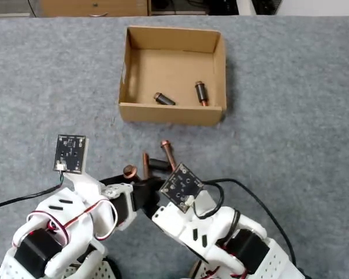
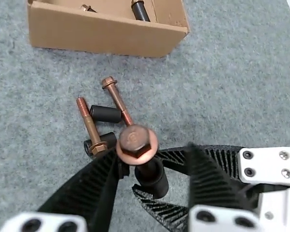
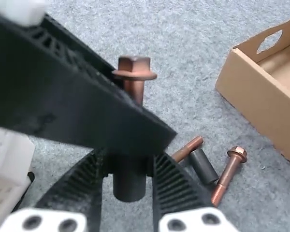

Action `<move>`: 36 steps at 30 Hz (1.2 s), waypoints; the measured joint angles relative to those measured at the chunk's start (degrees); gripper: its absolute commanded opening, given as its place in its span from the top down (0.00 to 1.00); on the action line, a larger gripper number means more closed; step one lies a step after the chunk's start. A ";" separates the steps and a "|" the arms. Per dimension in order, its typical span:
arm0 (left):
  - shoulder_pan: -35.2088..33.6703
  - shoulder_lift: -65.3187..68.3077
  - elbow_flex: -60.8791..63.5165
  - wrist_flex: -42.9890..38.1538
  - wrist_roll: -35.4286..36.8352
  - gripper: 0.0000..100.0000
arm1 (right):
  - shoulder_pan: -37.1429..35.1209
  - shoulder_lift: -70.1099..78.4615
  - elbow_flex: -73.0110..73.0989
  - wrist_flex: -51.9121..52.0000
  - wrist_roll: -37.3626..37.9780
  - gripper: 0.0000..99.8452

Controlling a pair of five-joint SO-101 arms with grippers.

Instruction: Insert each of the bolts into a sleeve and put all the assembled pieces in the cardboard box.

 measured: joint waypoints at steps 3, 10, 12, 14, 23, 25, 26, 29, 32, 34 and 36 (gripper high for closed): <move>0.00 0.00 0.00 -0.09 0.00 0.79 | 0.00 0.00 0.00 0.00 0.00 1.00; -0.09 0.18 0.88 -1.76 0.00 0.53 | 0.26 0.00 0.00 -0.09 0.00 1.00; -0.09 0.18 0.88 -1.76 0.00 0.51 | 0.35 0.00 -0.18 -0.09 0.00 1.00; -0.09 0.09 0.88 -1.76 0.00 0.51 | 0.70 0.00 -0.88 -0.09 0.09 1.00; -0.35 0.00 0.88 -2.20 0.00 0.51 | 3.34 -0.35 -4.84 0.00 0.18 1.00; -0.44 0.00 0.88 -2.20 0.00 0.51 | 4.40 -0.35 -5.10 0.00 0.18 1.00; -0.44 0.00 0.88 -2.29 0.00 0.51 | 5.10 -0.35 -5.10 0.00 0.18 1.00; -0.97 0.00 0.70 -4.13 -0.09 0.52 | 9.41 -0.35 -5.10 -0.62 0.18 1.00; -5.19 0.00 -0.18 -6.77 -0.09 0.54 | 16.88 -0.35 -5.36 -4.84 0.18 1.00; -8.18 0.00 -0.53 -8.18 -0.18 0.62 | 22.86 -0.35 -5.89 -8.53 0.18 1.00; -10.55 0.00 -0.53 -8.62 -0.09 0.75 | 28.31 -0.35 -5.98 -12.13 0.18 1.00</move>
